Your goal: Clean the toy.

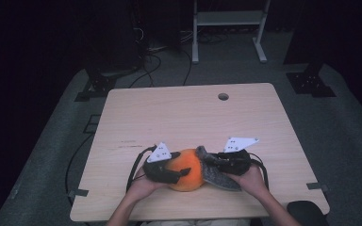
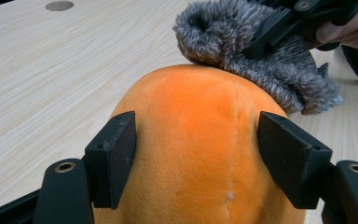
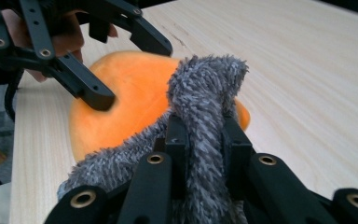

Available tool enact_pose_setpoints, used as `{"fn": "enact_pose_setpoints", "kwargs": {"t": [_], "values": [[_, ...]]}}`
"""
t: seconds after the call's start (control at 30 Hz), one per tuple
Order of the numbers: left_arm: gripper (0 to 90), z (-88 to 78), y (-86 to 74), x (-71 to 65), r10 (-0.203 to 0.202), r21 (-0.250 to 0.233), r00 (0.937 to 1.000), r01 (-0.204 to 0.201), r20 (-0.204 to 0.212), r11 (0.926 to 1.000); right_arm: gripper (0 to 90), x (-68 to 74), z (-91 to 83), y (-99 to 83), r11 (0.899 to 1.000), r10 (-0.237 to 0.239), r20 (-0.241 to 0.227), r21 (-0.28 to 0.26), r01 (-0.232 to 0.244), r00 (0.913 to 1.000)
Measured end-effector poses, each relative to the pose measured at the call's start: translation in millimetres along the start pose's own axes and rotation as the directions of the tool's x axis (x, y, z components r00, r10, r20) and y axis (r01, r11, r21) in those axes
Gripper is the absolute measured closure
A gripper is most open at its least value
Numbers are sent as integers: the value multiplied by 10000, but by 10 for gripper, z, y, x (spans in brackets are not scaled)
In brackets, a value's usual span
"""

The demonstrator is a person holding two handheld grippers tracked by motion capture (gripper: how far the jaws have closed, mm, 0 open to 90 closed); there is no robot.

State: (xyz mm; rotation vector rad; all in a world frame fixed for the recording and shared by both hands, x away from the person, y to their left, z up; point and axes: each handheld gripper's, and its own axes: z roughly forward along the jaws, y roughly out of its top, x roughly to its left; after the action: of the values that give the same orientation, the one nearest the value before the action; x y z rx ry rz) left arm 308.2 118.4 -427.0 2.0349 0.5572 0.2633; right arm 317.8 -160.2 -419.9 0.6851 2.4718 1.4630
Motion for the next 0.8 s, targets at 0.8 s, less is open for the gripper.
{"fn": "enact_pose_setpoints", "kwargs": {"t": [0.8], "values": [[122, 86, -22, 130, -1685, 693, 9838, 1643, 609, 9840, 762, 21, 14, -22, 9995, 155, -703, -266, -175, 9974]]}}
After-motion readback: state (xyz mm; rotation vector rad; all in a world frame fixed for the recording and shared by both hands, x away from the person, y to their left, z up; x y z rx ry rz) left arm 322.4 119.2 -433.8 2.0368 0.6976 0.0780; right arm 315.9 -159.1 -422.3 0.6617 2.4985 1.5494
